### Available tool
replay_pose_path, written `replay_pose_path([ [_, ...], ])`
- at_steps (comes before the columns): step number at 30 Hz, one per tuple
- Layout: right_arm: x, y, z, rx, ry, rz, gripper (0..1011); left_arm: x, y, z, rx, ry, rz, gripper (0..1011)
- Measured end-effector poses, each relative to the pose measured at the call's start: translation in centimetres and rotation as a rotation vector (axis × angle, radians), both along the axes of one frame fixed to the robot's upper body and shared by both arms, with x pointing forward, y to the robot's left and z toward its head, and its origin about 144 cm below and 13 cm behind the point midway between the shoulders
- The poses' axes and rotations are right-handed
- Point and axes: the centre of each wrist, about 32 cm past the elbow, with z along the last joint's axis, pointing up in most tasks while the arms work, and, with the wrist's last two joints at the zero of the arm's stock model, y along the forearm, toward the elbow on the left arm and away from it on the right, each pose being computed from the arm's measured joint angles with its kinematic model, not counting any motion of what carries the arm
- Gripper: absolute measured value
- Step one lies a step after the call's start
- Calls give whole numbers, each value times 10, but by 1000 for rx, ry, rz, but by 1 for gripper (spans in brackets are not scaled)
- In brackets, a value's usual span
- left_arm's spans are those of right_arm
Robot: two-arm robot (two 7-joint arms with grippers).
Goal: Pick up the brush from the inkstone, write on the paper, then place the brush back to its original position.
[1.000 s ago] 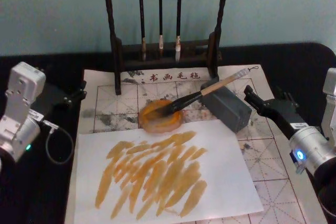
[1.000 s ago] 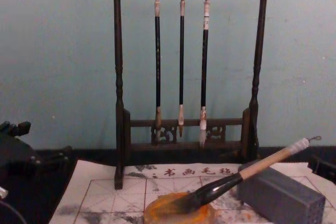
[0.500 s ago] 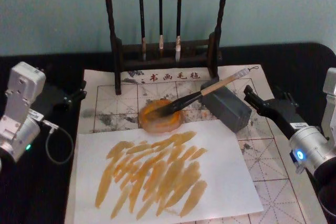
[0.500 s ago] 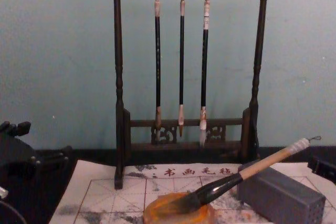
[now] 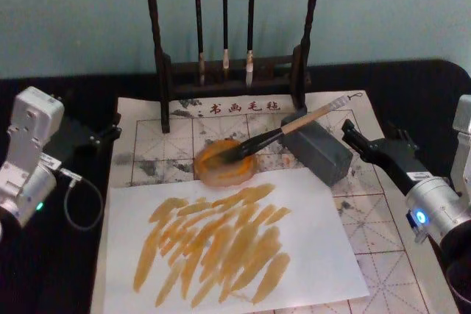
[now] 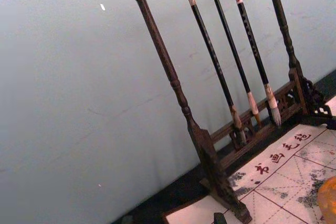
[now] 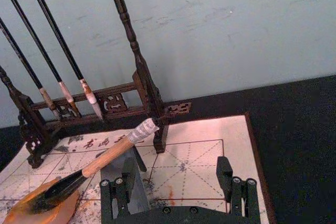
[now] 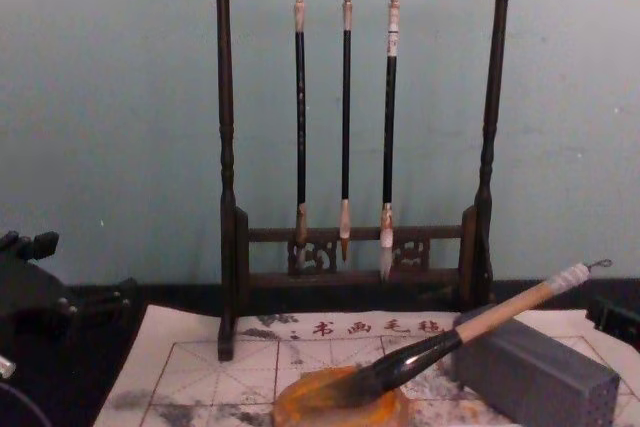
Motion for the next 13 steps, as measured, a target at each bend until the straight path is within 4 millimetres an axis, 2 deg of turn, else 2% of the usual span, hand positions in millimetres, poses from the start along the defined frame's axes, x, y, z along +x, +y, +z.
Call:
replay_pose_path([
  [13,0,0,0,0,0,0,1000,0,0,0,0,0,0,1001],
])
